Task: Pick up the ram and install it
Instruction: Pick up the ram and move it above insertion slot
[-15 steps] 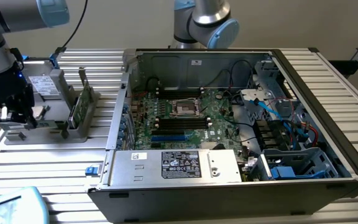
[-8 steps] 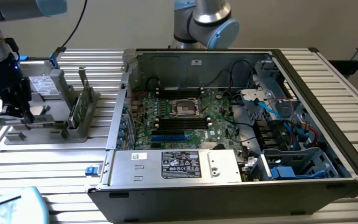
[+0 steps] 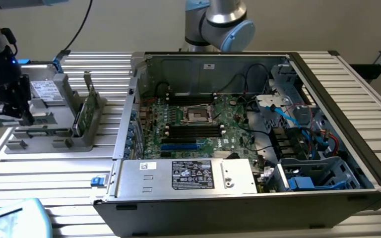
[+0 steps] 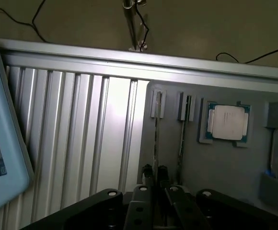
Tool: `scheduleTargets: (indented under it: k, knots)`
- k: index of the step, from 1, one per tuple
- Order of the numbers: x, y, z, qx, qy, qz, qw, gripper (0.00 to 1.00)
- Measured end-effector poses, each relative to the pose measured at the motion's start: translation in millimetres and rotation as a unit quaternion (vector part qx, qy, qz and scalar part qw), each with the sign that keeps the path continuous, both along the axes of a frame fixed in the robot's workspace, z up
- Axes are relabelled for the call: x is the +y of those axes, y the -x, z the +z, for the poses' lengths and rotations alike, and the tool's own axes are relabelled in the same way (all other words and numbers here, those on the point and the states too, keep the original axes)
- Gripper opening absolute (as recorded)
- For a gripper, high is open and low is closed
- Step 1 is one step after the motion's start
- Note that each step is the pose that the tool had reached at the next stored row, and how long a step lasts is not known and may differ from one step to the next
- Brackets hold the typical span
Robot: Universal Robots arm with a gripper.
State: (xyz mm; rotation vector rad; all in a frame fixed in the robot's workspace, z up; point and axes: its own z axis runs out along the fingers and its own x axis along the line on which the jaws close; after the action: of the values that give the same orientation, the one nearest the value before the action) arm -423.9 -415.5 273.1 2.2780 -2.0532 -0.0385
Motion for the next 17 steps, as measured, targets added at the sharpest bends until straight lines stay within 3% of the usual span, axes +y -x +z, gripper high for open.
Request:
scheduleTargets:
  k: [8,17]
  knots:
    - [0.0,-13.8,16.4,0.0001,0.0001,0.0,1.0,0.15]
    - [0.0,-37.5,55.5,0.0,0.0,0.0,1.0,0.15]
